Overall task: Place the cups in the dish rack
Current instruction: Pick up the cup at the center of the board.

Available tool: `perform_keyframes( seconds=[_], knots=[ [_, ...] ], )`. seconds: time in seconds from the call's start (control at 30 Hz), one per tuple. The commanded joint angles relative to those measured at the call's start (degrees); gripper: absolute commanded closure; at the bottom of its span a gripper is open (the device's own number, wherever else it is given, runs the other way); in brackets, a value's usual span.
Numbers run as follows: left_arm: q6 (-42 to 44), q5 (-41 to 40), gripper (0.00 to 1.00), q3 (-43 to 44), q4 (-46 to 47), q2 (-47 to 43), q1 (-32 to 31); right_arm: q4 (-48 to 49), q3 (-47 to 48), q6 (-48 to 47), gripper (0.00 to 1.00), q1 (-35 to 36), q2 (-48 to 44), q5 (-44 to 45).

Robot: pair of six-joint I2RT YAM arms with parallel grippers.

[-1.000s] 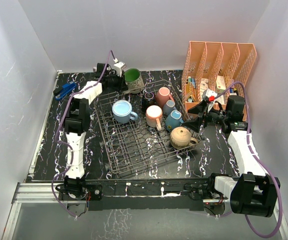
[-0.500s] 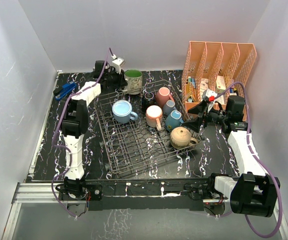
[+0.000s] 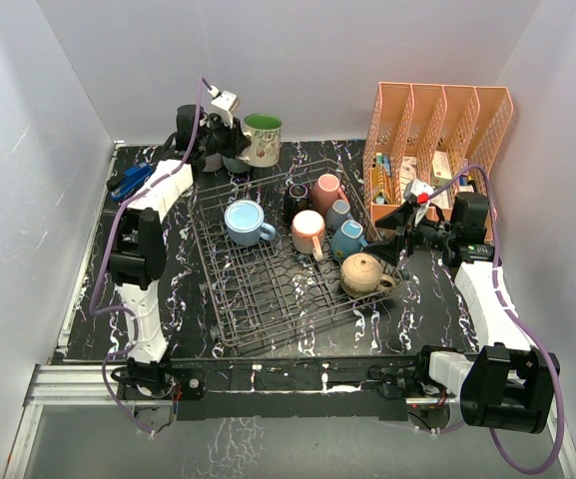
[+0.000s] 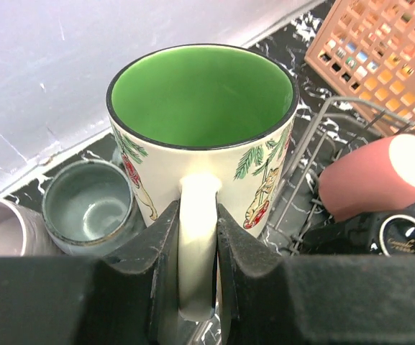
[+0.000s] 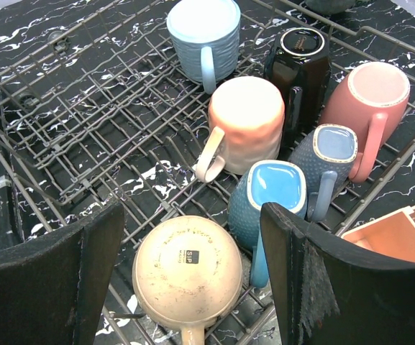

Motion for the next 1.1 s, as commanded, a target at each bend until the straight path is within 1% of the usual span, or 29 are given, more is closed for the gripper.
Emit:
perform_keyframes(
  seconds=[0.0, 0.17, 0.3, 0.47, 0.53, 0.63, 0.7, 0.8, 0.93, 1.07],
  knots=[
    [-2.7, 1.7, 1.00, 0.3, 11.8, -10.2, -0.3, 3.0, -0.1, -0.2, 0.22, -0.3, -0.9, -0.1],
    [-5.3, -0.8, 1.00, -3.3, 13.2, -16.3, 0.1, 3.1, -0.2, -0.2, 0.22, -0.4, -1.1, -0.2],
    [-8.0, -2.4, 1.00, -10.0, 12.9, -24.1, 0.8, 3.0, -0.2, -0.3, 0.22, -0.4, -1.3, -0.5],
    [-9.1, -6.7, 1.00, -24.1, 11.9, -39.7, 1.7, 3.0, -0.3, -0.2, 0.22, -0.4, -1.9, -0.8],
    [-9.5, -8.5, 1.00, -29.6, 9.8, -46.5, 2.0, 3.2, -0.4, 0.0, 0.22, -0.4, -1.9, -1.1],
    [-9.5, -11.3, 1.00, -35.0, 4.9, -55.4, 2.2, 3.0, -0.2, -0.1, 0.22, -0.4, -1.5, -1.4],
    [-8.9, -14.0, 1.00, -37.1, 0.3, -60.6, 2.3, 2.6, -0.1, -0.2, 0.22, -0.4, -1.2, -1.8],
    [-9.0, -20.9, 1.00, -40.3, -7.4, -68.1, 2.4, 2.5, -0.1, -0.2, 0.22, -0.4, -1.1, -2.0],
    [-11.6, -29.5, 1.00, -47.5, -11.5, -79.6, 2.4, 2.6, -0.4, -0.1, 0.22, -0.4, -0.7, -2.0],
    [-16.0, -38.2, 1.00, -53.1, -13.8, -86.5, 2.4, 2.3, -0.3, -0.2, 0.22, -0.5, 0.3, -2.2]
  ],
)
